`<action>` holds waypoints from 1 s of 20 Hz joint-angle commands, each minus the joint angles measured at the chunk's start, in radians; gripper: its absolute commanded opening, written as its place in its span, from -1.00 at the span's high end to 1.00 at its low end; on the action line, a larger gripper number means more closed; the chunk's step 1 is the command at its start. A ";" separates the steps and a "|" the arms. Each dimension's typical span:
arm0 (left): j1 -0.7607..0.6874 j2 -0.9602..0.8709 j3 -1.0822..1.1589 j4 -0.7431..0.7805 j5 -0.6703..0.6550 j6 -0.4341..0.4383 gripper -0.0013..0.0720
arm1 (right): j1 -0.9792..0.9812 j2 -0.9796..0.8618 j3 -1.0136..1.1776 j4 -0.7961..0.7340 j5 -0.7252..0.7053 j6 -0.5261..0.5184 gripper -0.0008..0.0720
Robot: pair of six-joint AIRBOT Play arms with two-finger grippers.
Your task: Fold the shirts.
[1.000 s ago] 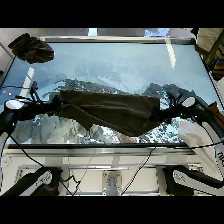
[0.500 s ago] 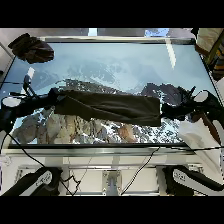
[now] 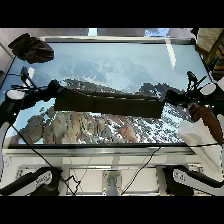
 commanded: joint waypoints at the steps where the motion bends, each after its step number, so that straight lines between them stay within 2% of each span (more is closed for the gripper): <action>1: -0.052 -0.122 0.042 0.025 0.058 -0.001 0.93 | 0.000 -0.073 0.010 0.070 -0.095 -0.028 0.92; 4: -0.058 -0.251 0.127 0.049 0.079 -0.027 0.93 | -0.001 -0.145 0.013 0.098 -0.188 -0.029 0.92; 7: -0.057 -0.360 0.232 0.180 0.061 -0.142 0.93 | -0.001 -0.223 0.059 0.093 -0.193 -0.029 0.92; 10: -0.057 -0.422 0.286 0.271 0.058 -0.213 0.93 | -0.001 -0.295 0.115 0.092 -0.196 -0.027 0.92; 15: -0.058 -0.444 0.296 0.250 0.060 -0.211 0.91 | 0.000 -0.350 0.128 0.088 -0.198 -0.032 0.91; 16: -0.058 -0.444 0.303 0.211 0.061 -0.192 0.48 | 0.000 -0.351 0.128 0.091 -0.198 -0.034 0.77; 17: -0.058 -0.444 0.315 0.159 0.061 -0.145 -0.23 | -0.001 -0.351 0.128 0.098 -0.196 -0.036 0.20; 18: -0.057 -0.444 0.332 0.110 0.057 -0.100 -0.54 | -0.001 -0.351 0.128 0.105 -0.192 -0.044 -0.04; 19: -0.057 -0.444 0.359 0.064 0.043 -0.072 -0.66 | -0.001 -0.350 0.132 0.117 -0.186 -0.059 -0.05; 20: -0.057 -0.443 0.394 0.024 0.022 -0.045 -0.66 | -0.002 -0.350 0.144 0.117 -0.179 -0.065 -0.05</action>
